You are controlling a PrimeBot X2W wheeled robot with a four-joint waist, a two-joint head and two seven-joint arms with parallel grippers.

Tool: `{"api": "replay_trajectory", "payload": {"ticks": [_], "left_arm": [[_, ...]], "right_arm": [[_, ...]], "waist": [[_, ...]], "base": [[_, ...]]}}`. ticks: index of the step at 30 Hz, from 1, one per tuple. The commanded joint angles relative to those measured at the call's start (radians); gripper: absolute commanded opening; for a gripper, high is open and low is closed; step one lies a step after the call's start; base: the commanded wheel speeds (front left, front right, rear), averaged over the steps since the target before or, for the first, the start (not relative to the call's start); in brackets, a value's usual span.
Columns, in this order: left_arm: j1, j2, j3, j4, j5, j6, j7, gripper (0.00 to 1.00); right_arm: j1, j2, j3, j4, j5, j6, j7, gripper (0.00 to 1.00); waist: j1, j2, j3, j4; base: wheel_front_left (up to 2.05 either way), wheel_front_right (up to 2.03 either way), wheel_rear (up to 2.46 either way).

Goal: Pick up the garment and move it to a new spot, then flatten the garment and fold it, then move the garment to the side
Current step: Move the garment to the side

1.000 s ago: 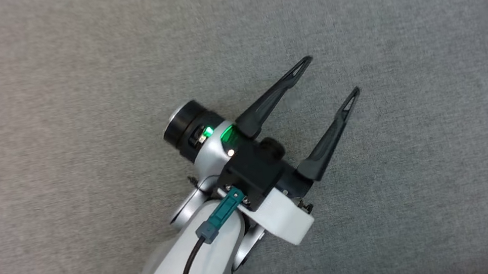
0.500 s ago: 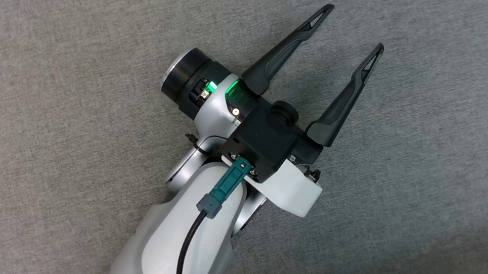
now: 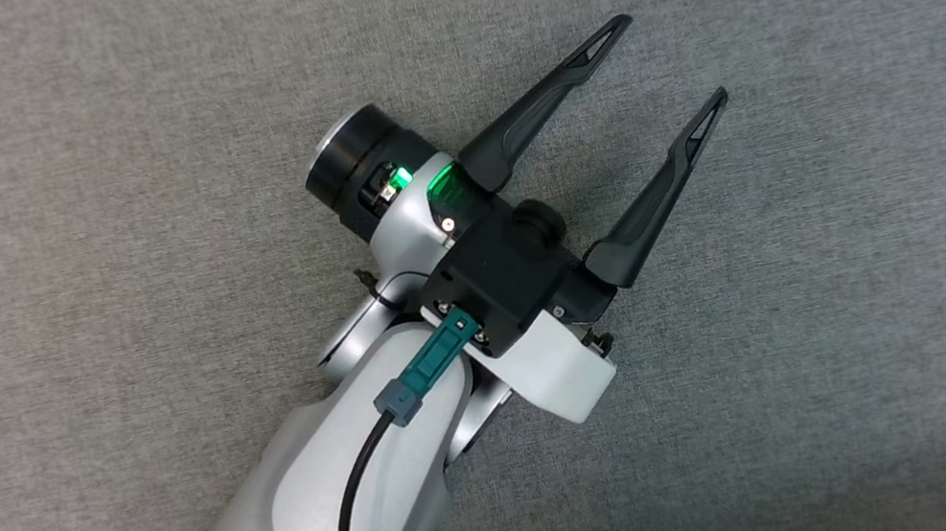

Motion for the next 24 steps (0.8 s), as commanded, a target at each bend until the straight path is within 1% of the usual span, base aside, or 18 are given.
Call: {"api": "replay_trajectory", "payload": {"ticks": [1,3,4,8,12,14,15,16,20,21,22,24], "left_arm": [[0.014,0.005,0.005,0.002,-0.002,0.005,0.000,1.00],[0.029,0.004,0.010,0.000,-0.006,0.008,0.000,1.00],[0.038,0.005,0.015,0.000,-0.008,0.010,0.000,1.00],[0.093,0.005,0.049,0.004,-0.014,0.023,0.000,1.00],[0.161,0.005,0.103,0.006,-0.011,0.034,0.000,1.00],[0.199,0.006,0.143,0.005,-0.012,0.042,0.000,1.00],[0.249,0.006,0.199,0.001,-0.048,0.052,0.000,1.00],[0.272,0.006,0.227,-0.002,-0.071,0.054,0.000,1.00],[0.345,0.005,0.324,-0.008,-0.073,0.058,0.000,1.00],[0.361,0.006,0.349,-0.011,-0.066,0.059,0.000,1.00],[0.361,0.006,0.349,-0.011,-0.066,0.059,0.000,1.00],[0.394,0.005,0.399,-0.017,-0.054,0.063,0.000,1.00]], "right_arm": [[-0.015,0.003,-0.010,0.018,-0.020,-0.001,-0.007,1.00],[-0.032,0.027,-0.028,0.041,-0.043,-0.001,-0.005,1.00],[-0.037,0.050,-0.036,0.043,-0.050,-0.001,-0.002,1.00],[-0.060,0.148,-0.041,0.013,-0.073,-0.001,-0.037,1.00],[-0.054,0.264,-0.047,-0.023,-0.064,-0.001,-0.070,1.00],[-0.033,0.325,-0.063,-0.041,-0.038,-0.001,-0.087,1.00],[-0.002,0.387,-0.076,-0.065,-0.003,-0.001,-0.099,1.00],[0.014,0.409,-0.080,-0.079,0.006,-0.001,-0.106,1.00],[0.094,0.493,-0.102,-0.146,0.045,-0.001,-0.122,1.00],[0.116,0.509,-0.113,-0.162,0.052,-0.001,-0.123,1.00],[0.116,0.509,-0.113,-0.162,0.052,-0.001,-0.123,1.00],[0.163,0.541,-0.141,-0.191,0.061,-0.001,-0.130,1.00]], "waist": [[0.0000,0.0000,-0.029,0.000],[0.0000,0.0000,-0.062,-0.004],[0.0000,0.0000,-0.079,-0.007],[0.0000,0.0000,-0.164,-0.020],[0.0000,0.0000,-0.258,-0.022],[0.0000,0.0000,-0.305,-0.020],[0.0000,0.0000,-0.350,-0.018],[0.0000,0.0000,-0.372,-0.014],[0.0000,0.0000,-0.440,0.006],[0.0000,0.0000,-0.454,0.011],[0.0000,0.0000,-0.454,0.011],[0.0000,0.0000,-0.479,0.020]], "base": [[0.00,0.00,0.00],[0.00,0.00,0.00],[0.00,0.00,0.00],[0.00,0.00,0.00],[0.00,0.00,0.00],[0.00,0.00,0.00],[0.00,0.00,0.00],[0.00,0.00,0.00],[0.00,0.00,0.00],[0.00,0.00,0.00],[0.00,0.00,0.00],[0.00,0.00,0.00]]}}
